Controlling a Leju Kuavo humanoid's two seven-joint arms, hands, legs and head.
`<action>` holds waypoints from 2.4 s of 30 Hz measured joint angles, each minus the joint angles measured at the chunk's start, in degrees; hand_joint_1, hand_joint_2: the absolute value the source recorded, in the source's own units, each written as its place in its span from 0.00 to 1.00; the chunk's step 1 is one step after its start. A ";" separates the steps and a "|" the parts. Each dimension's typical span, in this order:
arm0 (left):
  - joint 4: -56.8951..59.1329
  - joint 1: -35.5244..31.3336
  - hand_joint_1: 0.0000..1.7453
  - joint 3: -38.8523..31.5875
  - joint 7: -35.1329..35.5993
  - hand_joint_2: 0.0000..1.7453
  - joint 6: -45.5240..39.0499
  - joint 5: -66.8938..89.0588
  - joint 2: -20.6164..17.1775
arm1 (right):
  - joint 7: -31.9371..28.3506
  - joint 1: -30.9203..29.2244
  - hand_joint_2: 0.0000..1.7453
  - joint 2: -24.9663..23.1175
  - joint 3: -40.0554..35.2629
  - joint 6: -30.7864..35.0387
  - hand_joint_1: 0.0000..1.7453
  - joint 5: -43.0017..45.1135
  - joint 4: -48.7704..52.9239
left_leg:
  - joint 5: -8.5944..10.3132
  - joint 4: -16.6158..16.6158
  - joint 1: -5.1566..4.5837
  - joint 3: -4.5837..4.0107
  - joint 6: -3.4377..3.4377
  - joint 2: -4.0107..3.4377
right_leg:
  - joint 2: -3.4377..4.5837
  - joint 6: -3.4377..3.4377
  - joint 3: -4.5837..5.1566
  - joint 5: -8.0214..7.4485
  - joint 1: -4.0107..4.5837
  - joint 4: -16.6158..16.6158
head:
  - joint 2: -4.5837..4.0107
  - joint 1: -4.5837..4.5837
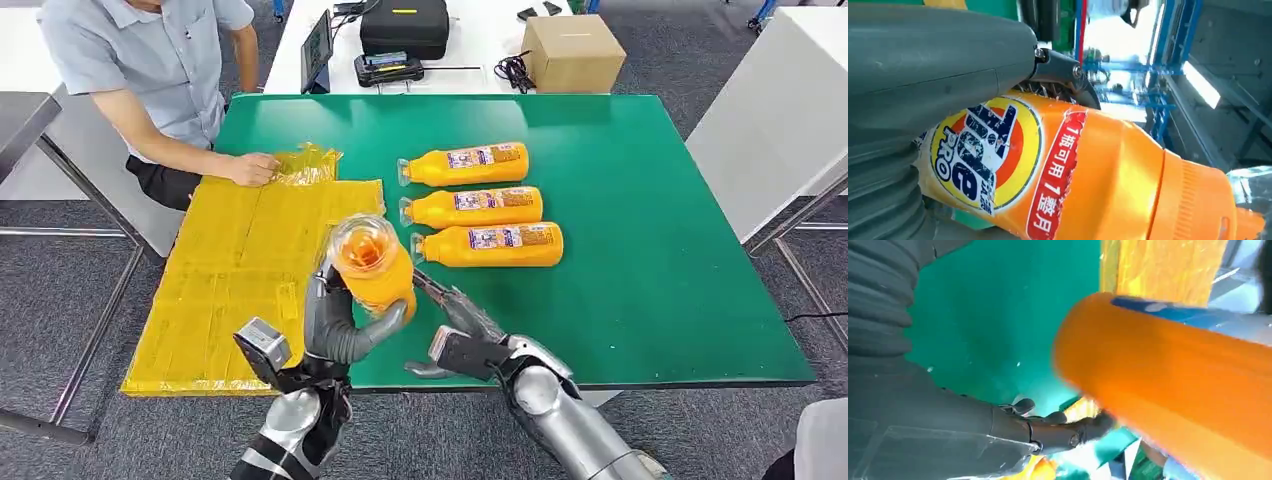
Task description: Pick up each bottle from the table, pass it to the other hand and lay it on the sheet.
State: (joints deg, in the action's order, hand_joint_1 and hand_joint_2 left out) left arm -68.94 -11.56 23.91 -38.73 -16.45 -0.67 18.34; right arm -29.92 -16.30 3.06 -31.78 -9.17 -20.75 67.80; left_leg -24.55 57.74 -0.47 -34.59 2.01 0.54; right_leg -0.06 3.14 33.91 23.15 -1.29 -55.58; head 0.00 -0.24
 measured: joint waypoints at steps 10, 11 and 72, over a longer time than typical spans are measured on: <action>-0.07 -1.05 1.00 0.35 13.23 1.00 -12.38 34.03 -3.00 | 0.92 5.13 1.00 -2.54 7.46 11.40 0.00 -7.99 5.14 | 0.00 0.00 0.00 -0.02 0.00 -0.01 | 0.00 0.00 0.01 0.00 0.00 0.00 | 0.00 0.00; -0.07 -1.10 1.00 0.33 13.64 1.00 -12.47 34.72 -3.17 | 0.85 5.39 1.00 -2.65 8.04 11.57 0.00 -8.02 5.74 | 0.00 0.00 0.00 -0.01 0.00 0.00 | 0.00 0.00 0.01 0.00 0.00 0.00 | 0.00 0.00; 31.32 -17.27 1.00 -6.62 27.89 1.00 -4.80 70.31 -14.86 | -1.53 14.88 1.00 -8.57 19.15 15.45 0.00 -6.64 19.06 | 0.09 -0.04 0.05 0.30 -0.11 0.02 | -0.01 -0.03 -0.32 -0.01 0.02 -0.04 | 0.00 0.00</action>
State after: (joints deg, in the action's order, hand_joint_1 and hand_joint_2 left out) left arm -37.62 -28.83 17.29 -10.84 -21.24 69.64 3.47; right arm -31.45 -1.42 -5.51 -12.63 6.27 -27.39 86.86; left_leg -24.47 57.71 -0.41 -34.30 1.90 0.56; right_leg -0.07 3.12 33.59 23.14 -1.27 -55.62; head 0.00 -0.24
